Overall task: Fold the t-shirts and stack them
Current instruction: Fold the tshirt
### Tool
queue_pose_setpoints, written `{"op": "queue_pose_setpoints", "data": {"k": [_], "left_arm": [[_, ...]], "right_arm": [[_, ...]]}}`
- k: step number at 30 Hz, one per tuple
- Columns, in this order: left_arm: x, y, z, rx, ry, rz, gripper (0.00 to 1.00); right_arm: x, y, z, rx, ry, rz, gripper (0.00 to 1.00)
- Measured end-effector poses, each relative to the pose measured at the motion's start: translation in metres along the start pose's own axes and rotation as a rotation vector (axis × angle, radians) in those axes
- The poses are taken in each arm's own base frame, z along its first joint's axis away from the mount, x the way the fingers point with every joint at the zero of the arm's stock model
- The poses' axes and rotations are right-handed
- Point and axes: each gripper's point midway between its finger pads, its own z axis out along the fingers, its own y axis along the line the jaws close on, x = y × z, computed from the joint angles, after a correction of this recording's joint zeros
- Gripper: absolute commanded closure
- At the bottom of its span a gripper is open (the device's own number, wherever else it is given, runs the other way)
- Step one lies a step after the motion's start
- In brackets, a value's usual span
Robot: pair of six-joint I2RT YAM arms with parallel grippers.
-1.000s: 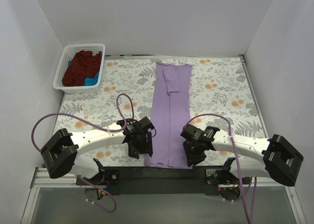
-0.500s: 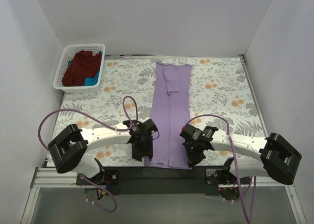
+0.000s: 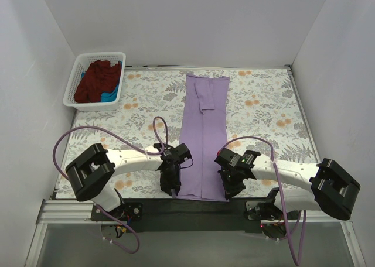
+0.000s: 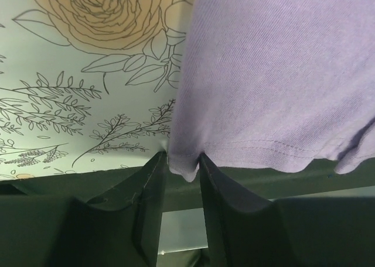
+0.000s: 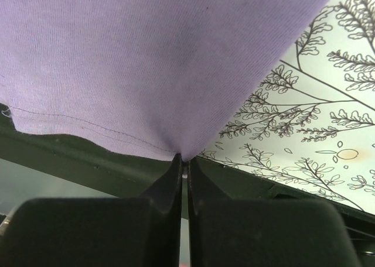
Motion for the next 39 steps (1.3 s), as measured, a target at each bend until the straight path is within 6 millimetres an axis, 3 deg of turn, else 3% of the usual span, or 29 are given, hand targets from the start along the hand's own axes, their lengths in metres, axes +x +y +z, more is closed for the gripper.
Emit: {"op": "queue_pose_setpoints", "data": {"k": [3, 11, 16, 23, 26, 30, 39], "left_arm": [[0.001, -0.001, 0.001, -0.013, 0.011, 0.003, 0.73], [0.005, -0.005, 0.002, -0.024, 0.040, 0.008, 1.00], [0.008, -0.006, 0.001, -0.031, 0.042, 0.022, 1.00], [0.035, -0.008, -0.005, -0.044, 0.053, 0.091, 1.00], [0.031, -0.012, -0.013, -0.020, 0.028, 0.088, 1.00], [-0.005, -0.026, -0.029, 0.018, -0.063, 0.050, 1.00], [-0.154, -0.051, -0.093, 0.164, -0.409, -0.070, 1.00]], "right_arm": [[0.000, 0.000, 0.000, 0.000, 0.000, 0.000, 0.99], [0.000, 0.000, 0.000, -0.002, 0.002, -0.011, 0.99], [0.002, 0.002, -0.001, -0.018, 0.011, -0.020, 0.99], [0.007, 0.021, -0.016, -0.135, 0.003, -0.045, 0.99], [0.000, 0.019, -0.022, -0.136, -0.018, -0.043, 0.99], [-0.031, 0.011, -0.034, -0.110, -0.082, -0.016, 0.99], [-0.152, -0.006, -0.093, -0.082, -0.323, 0.006, 0.99]]}}
